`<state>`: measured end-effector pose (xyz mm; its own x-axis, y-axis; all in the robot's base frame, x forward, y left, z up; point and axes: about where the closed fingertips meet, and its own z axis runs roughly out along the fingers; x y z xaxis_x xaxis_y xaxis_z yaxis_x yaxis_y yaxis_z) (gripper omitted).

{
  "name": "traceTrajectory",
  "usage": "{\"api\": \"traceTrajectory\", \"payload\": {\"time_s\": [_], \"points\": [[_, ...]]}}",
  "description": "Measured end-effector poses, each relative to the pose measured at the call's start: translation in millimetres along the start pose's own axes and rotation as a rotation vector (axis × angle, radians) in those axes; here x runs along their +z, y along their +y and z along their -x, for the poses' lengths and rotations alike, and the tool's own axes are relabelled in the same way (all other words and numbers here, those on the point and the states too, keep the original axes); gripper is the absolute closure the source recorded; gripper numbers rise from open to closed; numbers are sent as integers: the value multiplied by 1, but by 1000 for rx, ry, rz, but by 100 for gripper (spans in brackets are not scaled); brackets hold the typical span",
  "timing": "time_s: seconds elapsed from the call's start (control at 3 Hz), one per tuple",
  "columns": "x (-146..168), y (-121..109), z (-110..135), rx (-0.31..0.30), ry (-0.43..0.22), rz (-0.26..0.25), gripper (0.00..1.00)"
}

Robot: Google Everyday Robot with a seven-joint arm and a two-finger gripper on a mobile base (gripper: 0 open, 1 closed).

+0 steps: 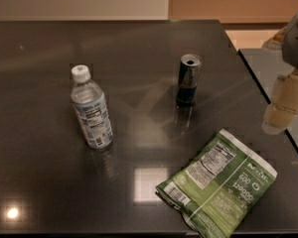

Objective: Knock redbull can over

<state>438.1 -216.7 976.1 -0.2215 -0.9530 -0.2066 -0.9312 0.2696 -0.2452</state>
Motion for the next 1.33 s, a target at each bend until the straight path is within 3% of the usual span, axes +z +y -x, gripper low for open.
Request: {"api": "traceTrajectory", "payload": {"time_s": [0.33,1.33], "points": [[0,0,0,0,0,0,0],[63,-53,62,61,-280,62,0]]}}
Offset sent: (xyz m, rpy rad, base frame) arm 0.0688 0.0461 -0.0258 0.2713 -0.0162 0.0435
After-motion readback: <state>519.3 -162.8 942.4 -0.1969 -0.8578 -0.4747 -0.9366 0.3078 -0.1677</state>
